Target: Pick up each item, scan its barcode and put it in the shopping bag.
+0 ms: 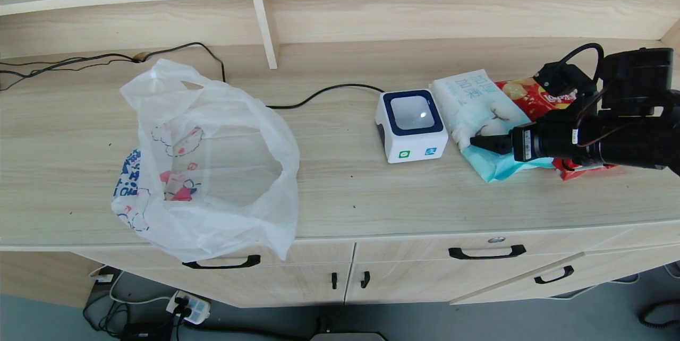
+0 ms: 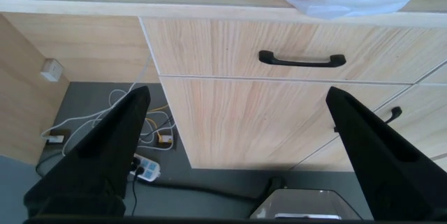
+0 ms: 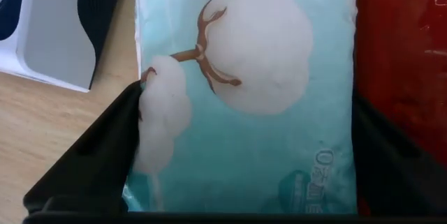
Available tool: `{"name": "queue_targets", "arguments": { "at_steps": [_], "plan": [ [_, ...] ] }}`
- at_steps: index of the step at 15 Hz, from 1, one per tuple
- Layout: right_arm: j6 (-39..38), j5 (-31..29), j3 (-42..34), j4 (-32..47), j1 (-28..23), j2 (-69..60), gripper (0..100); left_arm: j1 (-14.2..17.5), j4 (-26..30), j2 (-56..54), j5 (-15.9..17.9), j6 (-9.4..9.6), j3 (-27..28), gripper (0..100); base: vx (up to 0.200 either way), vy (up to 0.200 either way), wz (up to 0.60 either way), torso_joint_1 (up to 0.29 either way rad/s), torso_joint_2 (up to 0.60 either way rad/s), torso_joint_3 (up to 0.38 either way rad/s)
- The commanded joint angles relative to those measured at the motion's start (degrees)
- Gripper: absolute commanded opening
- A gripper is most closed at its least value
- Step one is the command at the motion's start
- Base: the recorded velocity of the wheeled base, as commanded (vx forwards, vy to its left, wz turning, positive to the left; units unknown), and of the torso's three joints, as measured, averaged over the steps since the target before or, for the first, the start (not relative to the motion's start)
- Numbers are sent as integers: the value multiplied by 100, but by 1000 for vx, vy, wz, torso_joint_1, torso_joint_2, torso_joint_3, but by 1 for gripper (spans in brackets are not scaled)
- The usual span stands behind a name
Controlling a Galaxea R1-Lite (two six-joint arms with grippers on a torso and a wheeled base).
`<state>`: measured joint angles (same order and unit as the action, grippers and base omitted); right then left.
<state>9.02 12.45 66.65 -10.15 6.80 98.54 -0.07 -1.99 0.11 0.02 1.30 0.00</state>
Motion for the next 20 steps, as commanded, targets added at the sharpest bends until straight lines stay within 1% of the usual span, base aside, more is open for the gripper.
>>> {"name": "queue_targets", "arguments": {
  "at_steps": [1, 6, 9, 11, 12, 14, 15, 16, 17, 19, 20],
  "plan": [
    [3, 3, -90, -206, -12, 43, 0, 7, -3, 7, -2, 1, 0, 100, 0, 0, 0, 0, 0, 0],
    [-269, 12, -46, -250, -3, -177, 0, -1, -3, -2, -2, -25, 0, 100, 0, 0, 0, 0, 0, 0],
    [-269, 12, -126, -241, 32, -520, 0, -1, 14, -2, -2, -60, 0, 100, 0, 0, 0, 0, 0, 0],
    [-287, 3, -126, -233, 102, -942, 0, -1, 14, -2, -2, -78, 0, 100, 0, 0, 0, 0, 0, 0],
    [-366, -120, -143, -233, 243, -1469, 0, -1, 5, -2, -2, -78, 0, 100, 0, 0, 0, 0, 0, 0],
    [-946, -225, -627, -197, 647, -2462, 0, -1, 14, -2, -2, -86, 0, 100, 0, 0, 0, 0, 0, 0],
    [-1052, -454, -1048, -215, 919, -2998, 0, -1, 23, -2, -2, -86, 0, 100, 0, 0, 0, 0, 0, 0],
    [-1095, -559, -1242, -233, 1113, -3227, 0, -1, 23, -2, -2, -78, 0, 100, 0, 0, 0, 0, 0, 0],
    [-1333, -770, -1962, -206, 1851, -3974, 0, -1, 23, -2, -2, -78, 0, 100, 0, 0, 0, 0, 0, 0],
    [-1210, -1341, -3123, -118, 2704, -4923, 0, -1, 14, -2, -2, -95, 0, 100, 0, 0, 0, 0, 0, 0],
    [-1403, -1385, -3711, -110, 3099, -5283, 0, -1, 14, -2, -2, -95, 0, 100, 0, 0, 0, 0, 0, 0]
  ]
}}
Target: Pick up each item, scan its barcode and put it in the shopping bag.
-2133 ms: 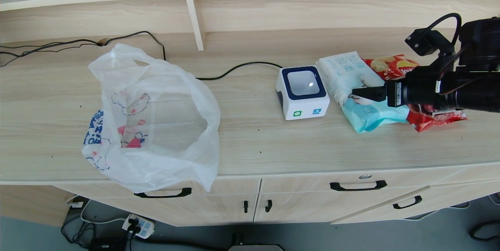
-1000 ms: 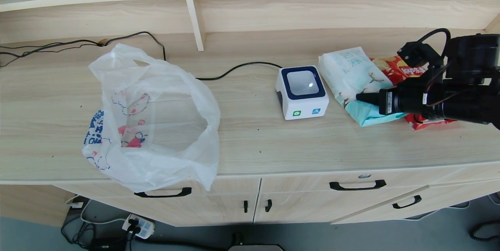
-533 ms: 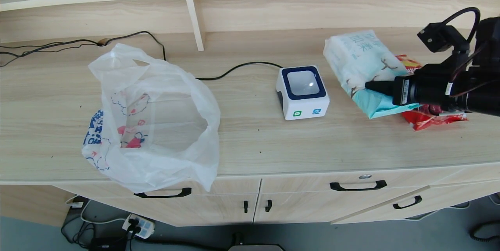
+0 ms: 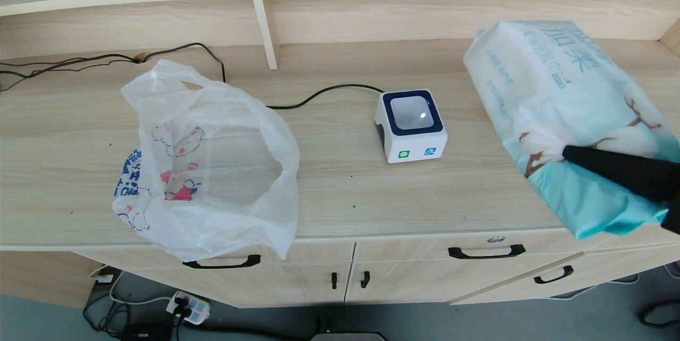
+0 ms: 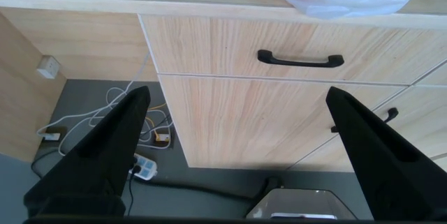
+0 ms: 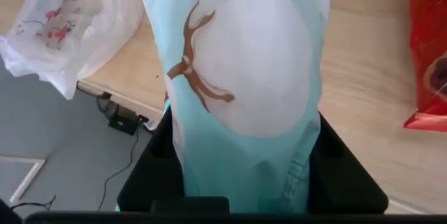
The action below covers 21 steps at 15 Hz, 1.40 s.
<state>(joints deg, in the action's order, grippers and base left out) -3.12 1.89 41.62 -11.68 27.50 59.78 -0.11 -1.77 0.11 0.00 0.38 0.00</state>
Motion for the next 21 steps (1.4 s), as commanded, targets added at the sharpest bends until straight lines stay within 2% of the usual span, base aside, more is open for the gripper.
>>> {"name": "queue_targets", "arguments": {
  "at_steps": [1, 3, 6, 7, 8, 9, 11, 14, 18, 19, 21],
  "plan": [
    [-540, -321, -1578, 25, 1214, -1566, 0, 2, 1, -2, 0, 6, 0, 100, 0, 0, 0, 0, 0, 0],
    [-1753, -224, -1455, -265, 1530, -1276, 0, 2, 1, -2, 0, 6, 0, 100, 0, 0, 0, 0, 0, 0],
    [-4469, 66, -761, -792, 2620, -705, 0, 2, 1, -2, 0, 6, 0, 100, 0, 0, 0, 0, 0, 0],
    [-4953, 101, -813, -862, 2708, -678, 0, 2, 1, -2, 0, 6, 0, 100, 0, 0, 0, 0, 0, 0],
    [-6341, 374, -1138, -1196, 2848, -678, 0, 2, 19, -2, 0, -3, 0, 100, 0, 0, 0, 0, 0, 0],
    [-7106, 558, -1481, -1689, 2848, -687, 0, 2, 27, -2, 0, 15, 0, 100, 0, 0, 0, 0, 0, 0],
    [-7721, 954, -2079, -2945, 2866, -608, 0, 2, 27, -2, 0, 15, 0, 100, 0, 0, 0, 0, 0, 0],
    [-9163, 1094, -2307, -4000, 2857, -344, 0, 2, 27, -2, 0, -3, 0, 100, 0, 0, 0, 0, 0, 0],
    [-10674, 1138, -2404, -4440, 2848, -336, 0, 2, 27, -2, 0, 24, 0, 100, 0, 0, 0, 0, 0, 0],
    [-10920, 1138, -2378, -4466, 2848, -318, 0, 2, 27, 7, 0, 15, 0, 100, 0, 0, 0, 0, 0, 0],
    [-10929, 1129, -2290, -4536, 3103, -309, 0, 2, 27, -2, 0, -3, 0, 100, 0, 0, 0, 0, 0, 0]
  ]
}}
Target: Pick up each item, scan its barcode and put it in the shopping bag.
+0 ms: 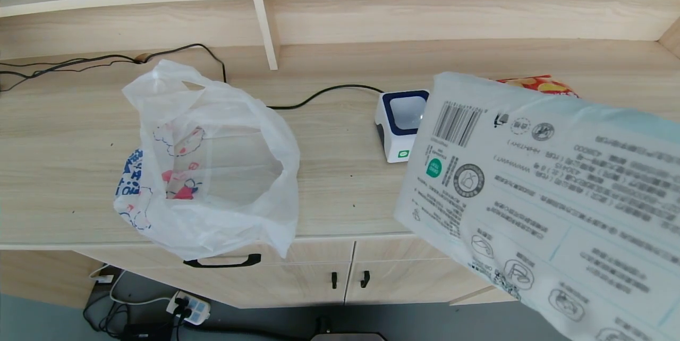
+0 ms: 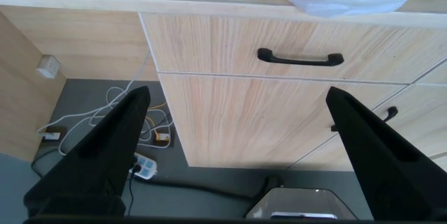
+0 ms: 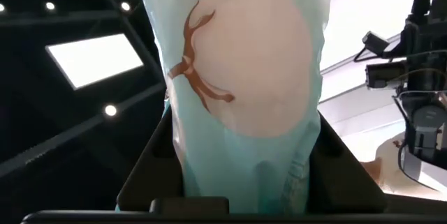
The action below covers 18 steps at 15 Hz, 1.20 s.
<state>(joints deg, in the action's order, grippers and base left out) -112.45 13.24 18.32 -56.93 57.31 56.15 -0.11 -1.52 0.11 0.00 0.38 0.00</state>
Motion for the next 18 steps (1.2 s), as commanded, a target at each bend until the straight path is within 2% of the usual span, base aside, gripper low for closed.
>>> {"name": "queue_targets", "arguments": {
  "at_steps": [1, 6, 13, 15, 16, 18],
  "plan": [
    [-14, 3, 66, -55, 158, 45, 0, 2, -6, -2, 0, -3, 0, 100, 0, 0, 0, 0, 0, 0],
    [-823, 74, -4, -1286, 219, 370, 0, 2, 3, -2, 0, 24, 0, 100, 0, 0, 0, 0, 0, 0],
    [-761, 91, -417, -1382, 316, 265, 0, 2, 3, -2, 0, 24, 0, 100, 0, 0, 0, 0, 0, 0],
    [-128, 302, -514, -1382, 316, 186, 0, 2, 3, -2, 0, 33, 0, 100, 0, 0, 0, 0, 0, 0],
    [1225, 1084, -690, -1215, 96, 151, 0, 2, 3, -2, 0, 33, 0, 100, 0, 0, 0, 0, 0, 0],
    [2816, 1875, -672, -679, -343, 168, 0, 2, 3, -2, 0, 33, 0, 100, 0, 0, 0, 0, 0, 0]
  ]
}}
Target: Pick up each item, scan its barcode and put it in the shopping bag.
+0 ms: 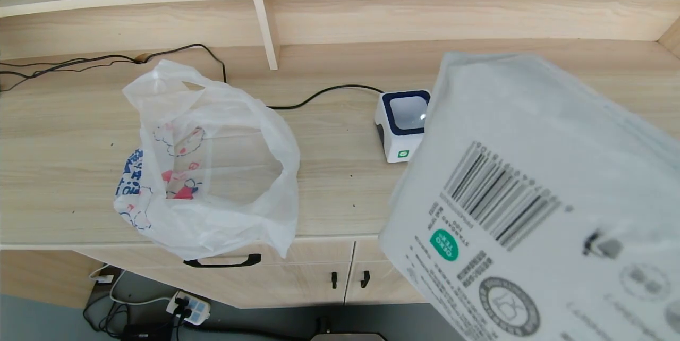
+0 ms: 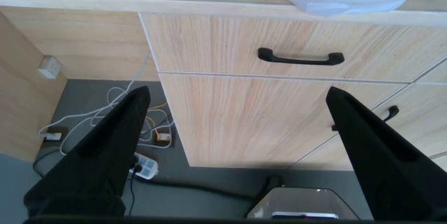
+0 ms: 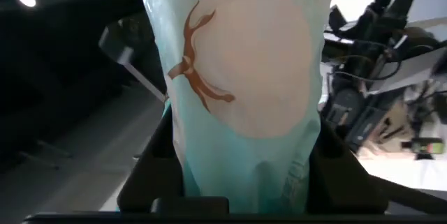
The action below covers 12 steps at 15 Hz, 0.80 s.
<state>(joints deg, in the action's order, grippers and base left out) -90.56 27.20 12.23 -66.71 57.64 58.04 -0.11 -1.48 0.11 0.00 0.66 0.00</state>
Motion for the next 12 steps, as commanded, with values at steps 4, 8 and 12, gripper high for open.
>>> {"name": "queue_targets", "arguments": {
  "at_steps": [4, 8, 12],
  "plan": [
    [5954, 550, 1414, 3893, -1984, 252, 0, 2, -2, -2, 0, 4, 0, 100, 0, 0, 0, 0, 0, 0],
    [7659, -1665, 2715, 5396, -2336, 375, 0, 2, -2, -2, 0, 40, 0, 100, 0, 0, 0, 0, 0, 0],
    [8678, -2482, 3594, 5467, -2292, 1148, 0, 2, 16, -2, 0, 57, 0, 100, 0, 0, 0, 0, 0, 0]
  ]
}}
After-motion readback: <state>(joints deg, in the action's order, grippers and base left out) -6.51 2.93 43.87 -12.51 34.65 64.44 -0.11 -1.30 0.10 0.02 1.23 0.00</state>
